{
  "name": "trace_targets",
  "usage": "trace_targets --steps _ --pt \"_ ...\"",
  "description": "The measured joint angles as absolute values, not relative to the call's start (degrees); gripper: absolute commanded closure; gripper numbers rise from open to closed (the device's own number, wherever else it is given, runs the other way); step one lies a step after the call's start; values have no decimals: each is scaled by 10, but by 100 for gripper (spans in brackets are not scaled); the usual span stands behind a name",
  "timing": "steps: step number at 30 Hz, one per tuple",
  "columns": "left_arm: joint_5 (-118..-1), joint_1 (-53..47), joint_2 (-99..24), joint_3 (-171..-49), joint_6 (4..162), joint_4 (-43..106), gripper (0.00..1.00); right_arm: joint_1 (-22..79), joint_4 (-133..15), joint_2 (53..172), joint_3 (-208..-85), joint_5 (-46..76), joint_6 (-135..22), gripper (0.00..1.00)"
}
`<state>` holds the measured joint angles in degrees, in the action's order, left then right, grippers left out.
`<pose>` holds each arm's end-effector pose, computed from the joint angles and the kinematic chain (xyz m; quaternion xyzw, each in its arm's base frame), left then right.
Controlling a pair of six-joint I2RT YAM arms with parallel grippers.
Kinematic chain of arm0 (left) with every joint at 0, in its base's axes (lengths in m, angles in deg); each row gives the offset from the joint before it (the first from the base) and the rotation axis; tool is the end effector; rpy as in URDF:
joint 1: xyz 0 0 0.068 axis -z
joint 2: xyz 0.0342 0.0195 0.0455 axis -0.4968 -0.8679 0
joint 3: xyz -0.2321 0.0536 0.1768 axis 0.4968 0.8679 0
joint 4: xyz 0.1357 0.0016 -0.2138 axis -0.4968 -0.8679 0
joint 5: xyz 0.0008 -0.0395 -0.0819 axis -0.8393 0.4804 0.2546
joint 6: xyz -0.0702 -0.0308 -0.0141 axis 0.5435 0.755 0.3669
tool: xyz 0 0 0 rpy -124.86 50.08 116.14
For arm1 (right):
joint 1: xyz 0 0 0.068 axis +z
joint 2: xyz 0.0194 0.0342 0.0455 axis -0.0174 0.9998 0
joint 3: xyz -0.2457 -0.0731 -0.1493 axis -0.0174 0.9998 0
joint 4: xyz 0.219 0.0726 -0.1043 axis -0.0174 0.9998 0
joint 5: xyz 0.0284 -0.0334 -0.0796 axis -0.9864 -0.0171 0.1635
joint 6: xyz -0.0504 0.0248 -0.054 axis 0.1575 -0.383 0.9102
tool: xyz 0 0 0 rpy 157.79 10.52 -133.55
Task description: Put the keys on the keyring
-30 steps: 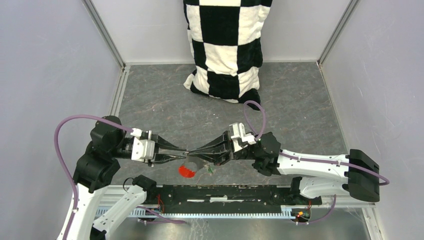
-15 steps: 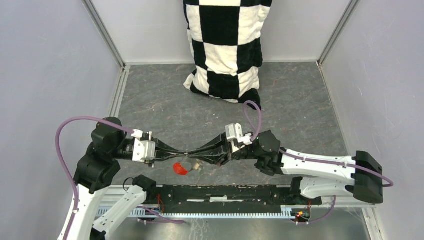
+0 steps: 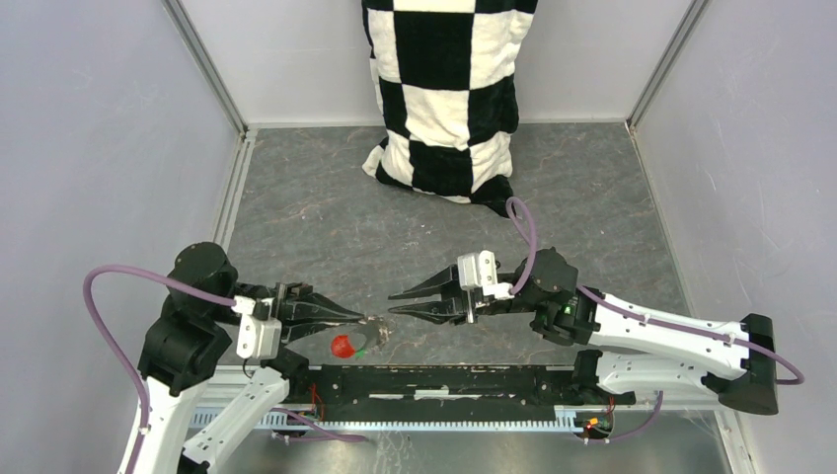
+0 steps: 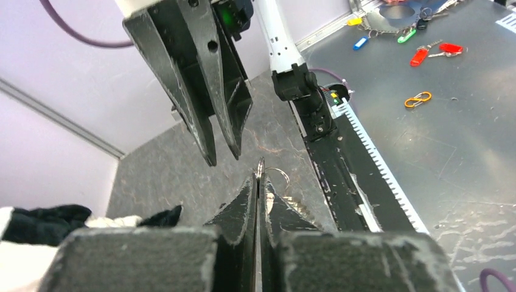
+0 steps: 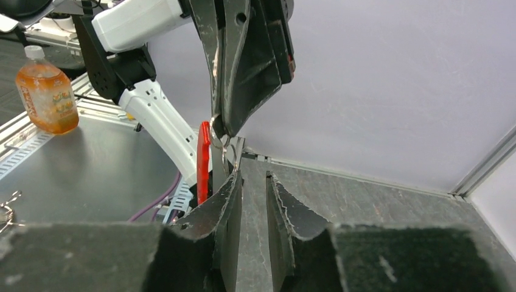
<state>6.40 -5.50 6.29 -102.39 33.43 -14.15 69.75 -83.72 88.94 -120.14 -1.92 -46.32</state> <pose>0.0008 -0.0706 0.4271 0.6474 0.3243 -0.3980 0.5633 0.0524 0.2340 0.4185 -0.4908 0.3709 0.5401 0.5743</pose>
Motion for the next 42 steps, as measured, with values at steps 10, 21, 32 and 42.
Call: trace_targets --steps 10,21,32,42 --pt "109 -55 62 -1027 246 -133 98 697 -843 892 -1201 -36 -461 73" --pt "101 -55 69 -1019 189 -125 98 697 -868 878 -1200 -41 -460 69" --pt "13 -54 17 -1044 252 -170 98 697 -716 917 -1304 -2 -432 44" --pt "-3 -54 -41 -1048 426 -183 98 697 -580 966 -1385 41 -420 50"
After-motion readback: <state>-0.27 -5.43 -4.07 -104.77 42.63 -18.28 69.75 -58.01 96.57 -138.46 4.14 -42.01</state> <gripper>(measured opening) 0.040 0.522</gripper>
